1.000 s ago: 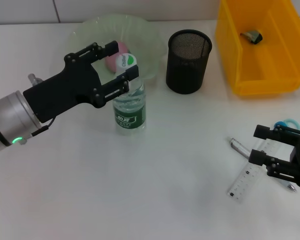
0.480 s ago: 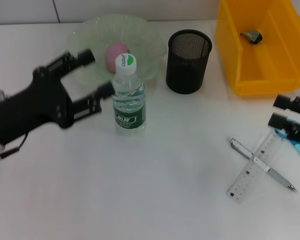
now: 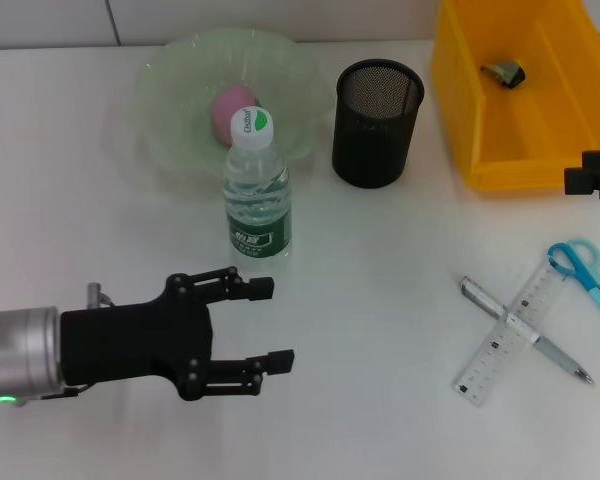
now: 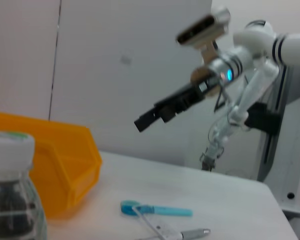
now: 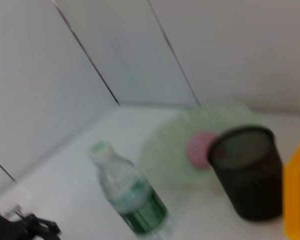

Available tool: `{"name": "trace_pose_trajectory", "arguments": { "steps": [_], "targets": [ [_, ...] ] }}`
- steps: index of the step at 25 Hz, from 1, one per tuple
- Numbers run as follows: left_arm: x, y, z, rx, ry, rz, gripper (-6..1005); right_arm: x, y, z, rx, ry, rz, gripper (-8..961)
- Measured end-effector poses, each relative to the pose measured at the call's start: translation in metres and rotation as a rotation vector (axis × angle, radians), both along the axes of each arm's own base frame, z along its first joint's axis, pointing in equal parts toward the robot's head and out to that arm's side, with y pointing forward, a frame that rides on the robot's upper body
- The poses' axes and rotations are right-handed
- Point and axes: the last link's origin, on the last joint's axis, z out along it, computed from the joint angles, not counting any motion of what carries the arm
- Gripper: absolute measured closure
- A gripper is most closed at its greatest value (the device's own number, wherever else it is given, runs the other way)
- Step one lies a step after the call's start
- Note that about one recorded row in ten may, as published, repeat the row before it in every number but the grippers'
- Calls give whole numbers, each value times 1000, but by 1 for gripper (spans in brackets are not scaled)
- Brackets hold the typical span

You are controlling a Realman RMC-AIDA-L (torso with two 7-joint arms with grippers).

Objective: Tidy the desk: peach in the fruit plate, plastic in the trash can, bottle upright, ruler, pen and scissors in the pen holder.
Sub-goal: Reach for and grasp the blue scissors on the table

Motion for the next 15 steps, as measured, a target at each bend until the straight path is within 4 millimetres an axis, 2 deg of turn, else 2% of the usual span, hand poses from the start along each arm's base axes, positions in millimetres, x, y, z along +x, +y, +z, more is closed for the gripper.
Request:
{"name": "trace_pose_trajectory", "arguments": {
  "steps": [4,6,7,8,10,13,15],
  "targets": [
    [1,5,-10,-1,27,13,197,-25,13,0,-77,-222,-158,284],
    [2,9,-12,4,35,18,197,-38,14,-7,-80,-369,-252,284],
    [2,9,-12,4,35,18,197,-38,14,-7,-80,-369,-252,284],
    [3,9,-13,5,35,18,197,-42,12,-14,-77,-459,-304,284],
    [5,11,-14,6,35,16,197,-43,10,-17,-80,-494,-324,284],
    [6,13,-14,8,36,12,197,-36,5,-37,-102,-573,-396,284],
    [7,13,-15,9,36,11,197,-33,3,-41,-104,-584,-410,284]
  ]
}}
